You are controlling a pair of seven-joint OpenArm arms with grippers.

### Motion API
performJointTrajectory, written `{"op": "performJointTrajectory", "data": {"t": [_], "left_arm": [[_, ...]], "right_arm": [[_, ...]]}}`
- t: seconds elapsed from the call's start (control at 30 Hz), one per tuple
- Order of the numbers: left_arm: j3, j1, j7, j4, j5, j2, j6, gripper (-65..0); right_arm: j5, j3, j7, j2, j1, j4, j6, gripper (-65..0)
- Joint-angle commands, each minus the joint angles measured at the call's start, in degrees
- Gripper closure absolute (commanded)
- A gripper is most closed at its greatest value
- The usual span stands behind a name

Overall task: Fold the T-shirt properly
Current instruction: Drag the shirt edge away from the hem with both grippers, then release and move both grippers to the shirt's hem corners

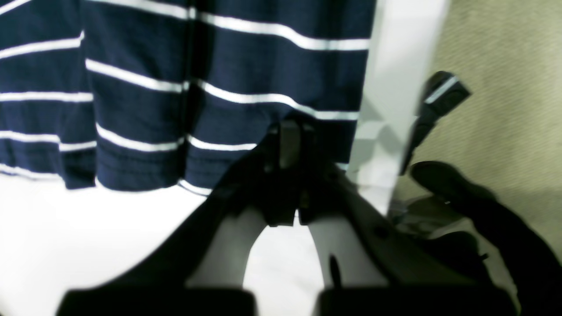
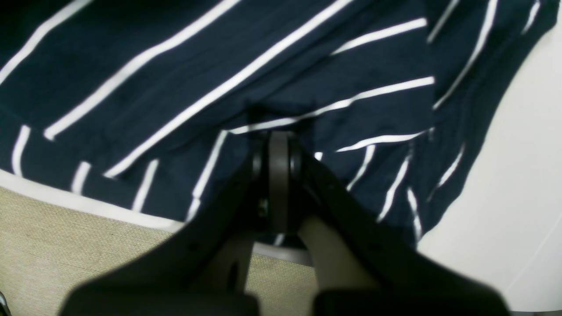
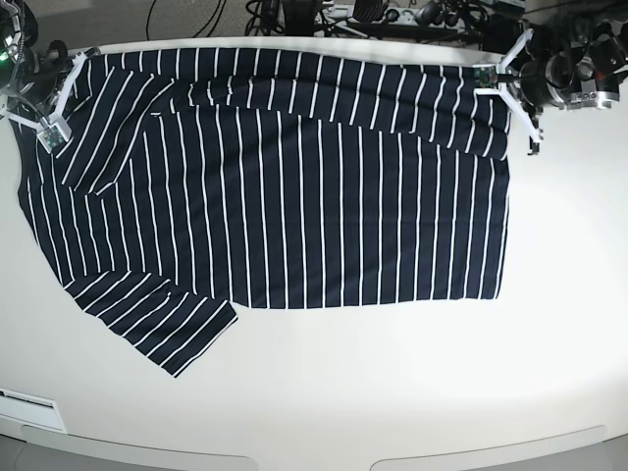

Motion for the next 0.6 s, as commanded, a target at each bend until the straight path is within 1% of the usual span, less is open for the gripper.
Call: {"op": "performJointTrajectory", "data": {"t": [0.0,0.07,0.1,0.17,0.33,0.37,0.47,0.5,0.53,0.57], "left_arm": [[0.0,0.1,4.0,0.1,1.7,-1.1,0.1,0.0],[0.0,0.1,5.1,1.7,1.7,-1.1,0.7,0.0],[0.0,0.1,5.3,2.5,1.7,-1.1,1.7,0.0],[0.0,0.1,5.3,4.3,1.6,-1.1,3.9,0.0],[0.0,0.1,5.4,7.9,1.7,-1.1,4.6,0.0],[0.0,0.1,5.3,8.5,1.7,-1.1,6.2,0.0],[0.0,0.1,5.3,10.4,1.9,-1.1,12.2,0.0],[0.0,0.1,5.3,11.0,2.9,-1.1,14.1,0.0],[0.0,0.1,5.2,11.6,4.0,-1.1,17.2,0.0],[0.0,0.0,5.2,12.3,5.5,-1.1,21.9,0.0]], "right_arm": [[-0.3,0.6,0.4,0.9,-0.1,0.7,-0.4,0.0],[-2.4,0.6,2.3,0.9,0.0,1.4,-0.4,0.0],[-3.4,0.6,3.3,0.9,0.0,2.1,-0.5,0.0],[-4.6,0.6,4.7,0.9,0.0,3.7,-1.7,0.0],[-4.9,0.6,5.7,0.9,0.0,7.2,-1.9,0.0],[-4.9,0.6,6.3,0.9,0.0,7.5,-1.9,0.0],[-4.9,0.6,8.0,0.9,0.0,7.9,-1.7,0.0],[-4.9,0.6,8.3,0.9,0.0,7.9,-1.2,0.0],[-4.9,0.6,8.3,0.9,0.0,7.9,-0.7,0.0],[-4.9,0.6,8.5,0.9,0.0,7.9,-0.5,0.0]]}}
